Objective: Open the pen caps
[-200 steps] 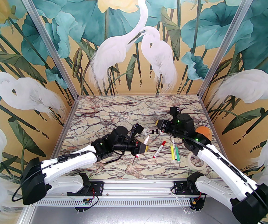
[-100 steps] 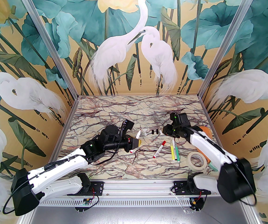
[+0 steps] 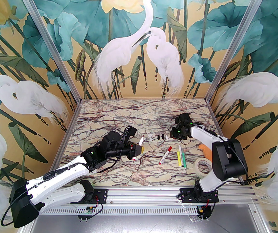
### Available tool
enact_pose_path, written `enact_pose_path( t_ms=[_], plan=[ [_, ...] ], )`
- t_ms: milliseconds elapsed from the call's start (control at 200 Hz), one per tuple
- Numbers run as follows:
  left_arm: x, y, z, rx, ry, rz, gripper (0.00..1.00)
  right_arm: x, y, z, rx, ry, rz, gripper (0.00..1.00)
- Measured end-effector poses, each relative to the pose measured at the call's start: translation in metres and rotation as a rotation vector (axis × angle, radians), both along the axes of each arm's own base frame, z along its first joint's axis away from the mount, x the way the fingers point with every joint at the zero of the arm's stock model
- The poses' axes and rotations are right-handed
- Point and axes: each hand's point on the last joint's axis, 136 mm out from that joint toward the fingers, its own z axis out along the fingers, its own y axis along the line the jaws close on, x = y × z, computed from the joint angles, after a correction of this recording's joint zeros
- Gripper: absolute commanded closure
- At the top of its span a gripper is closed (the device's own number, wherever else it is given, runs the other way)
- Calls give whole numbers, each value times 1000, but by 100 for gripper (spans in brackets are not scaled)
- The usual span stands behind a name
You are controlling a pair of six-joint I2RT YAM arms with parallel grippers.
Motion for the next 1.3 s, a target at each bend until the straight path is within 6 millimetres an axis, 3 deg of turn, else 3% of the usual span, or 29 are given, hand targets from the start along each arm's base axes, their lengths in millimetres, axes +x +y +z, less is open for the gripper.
enact_pose_path(
  t_ms=[430,650,1300],
  plan=[
    [0,2,-3,13,6,7,96,22,6,-22,3,45,21,81],
    [0,2,-3,15,3,8,96,20,8,-32,6,76,31,78],
    [2,1,-9,30,14,11,97,24,8,-30,5,84,31,68]
  ],
)
